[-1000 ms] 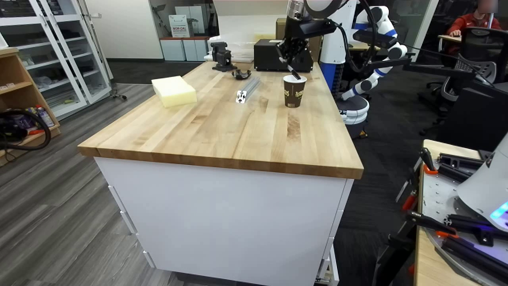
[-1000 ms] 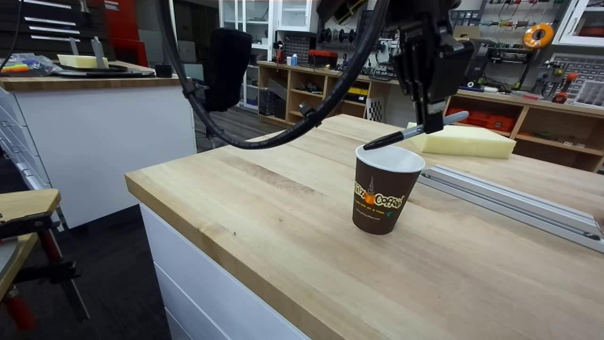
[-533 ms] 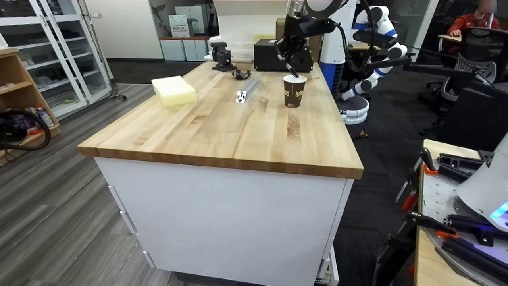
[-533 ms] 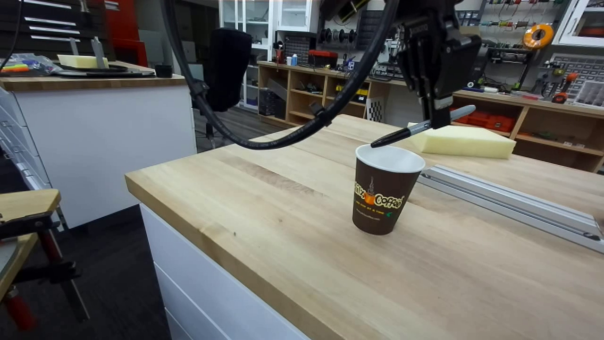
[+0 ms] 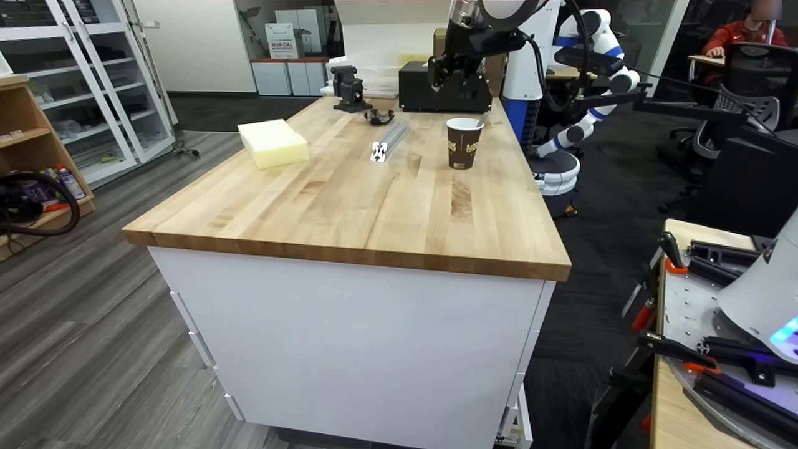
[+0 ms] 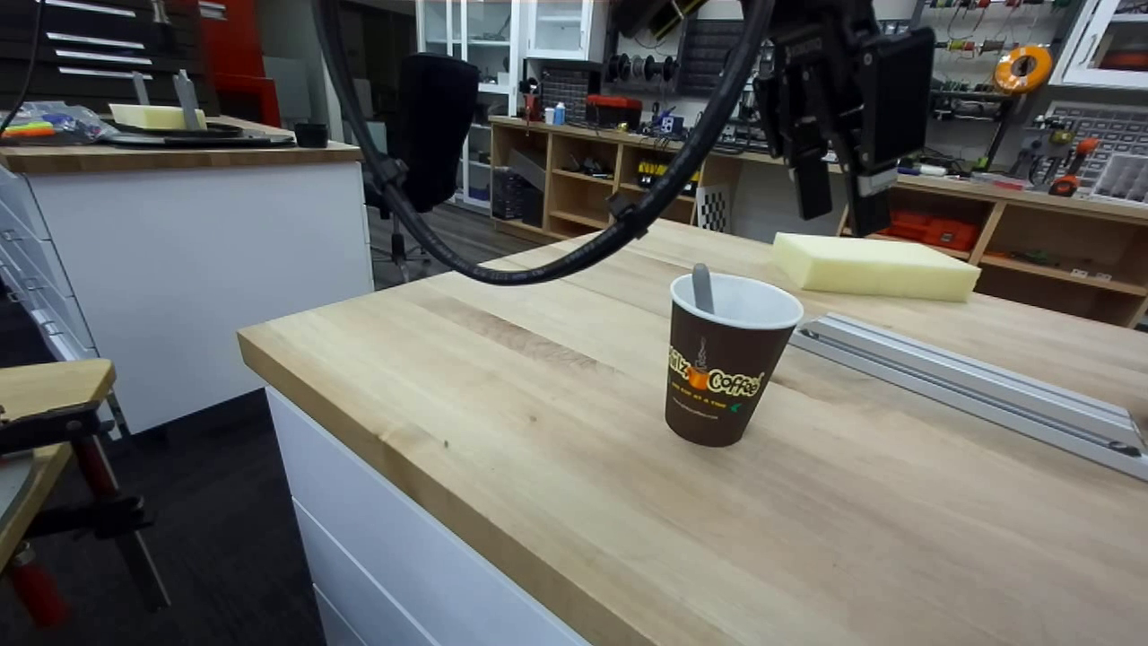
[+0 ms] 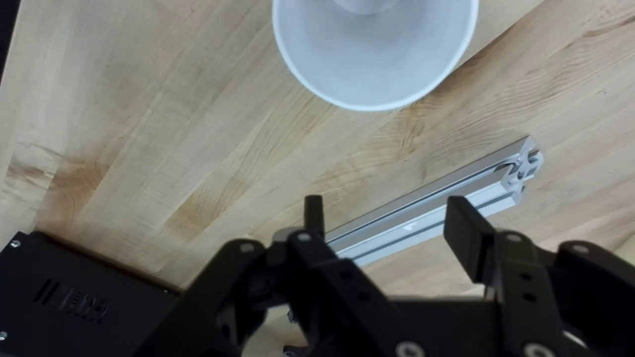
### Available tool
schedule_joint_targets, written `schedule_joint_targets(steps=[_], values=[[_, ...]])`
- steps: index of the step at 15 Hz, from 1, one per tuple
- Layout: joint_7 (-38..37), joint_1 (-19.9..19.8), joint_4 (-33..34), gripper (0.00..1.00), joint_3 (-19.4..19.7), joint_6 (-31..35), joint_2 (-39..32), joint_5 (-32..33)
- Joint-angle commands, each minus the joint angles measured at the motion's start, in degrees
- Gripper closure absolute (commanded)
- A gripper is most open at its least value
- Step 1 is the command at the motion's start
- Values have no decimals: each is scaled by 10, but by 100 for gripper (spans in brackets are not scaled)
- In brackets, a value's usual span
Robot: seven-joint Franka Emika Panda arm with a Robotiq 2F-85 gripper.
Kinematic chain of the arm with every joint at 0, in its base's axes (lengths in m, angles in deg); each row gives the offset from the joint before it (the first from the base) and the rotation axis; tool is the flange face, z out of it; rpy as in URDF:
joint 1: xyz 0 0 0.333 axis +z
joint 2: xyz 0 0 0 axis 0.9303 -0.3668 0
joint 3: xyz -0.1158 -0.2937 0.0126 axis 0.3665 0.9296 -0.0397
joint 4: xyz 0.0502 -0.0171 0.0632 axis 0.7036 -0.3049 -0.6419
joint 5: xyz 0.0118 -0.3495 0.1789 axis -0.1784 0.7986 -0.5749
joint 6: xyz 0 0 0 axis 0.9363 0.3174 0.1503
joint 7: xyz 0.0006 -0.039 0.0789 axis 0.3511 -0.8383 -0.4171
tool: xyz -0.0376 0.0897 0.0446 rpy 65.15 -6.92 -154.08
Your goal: Move the cup to the right then place the marker in it
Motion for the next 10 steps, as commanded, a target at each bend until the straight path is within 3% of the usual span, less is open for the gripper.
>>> schedule_joint_targets(steps=[1, 3, 5, 10], values=[[5, 5, -15, 5, -3, -23, 19, -25], [13, 4, -21, 0, -9, -35, 27, -44], [7, 6, -4, 4, -3, -18, 3, -35], [8, 6, -7, 0, -7, -26, 8, -44]])
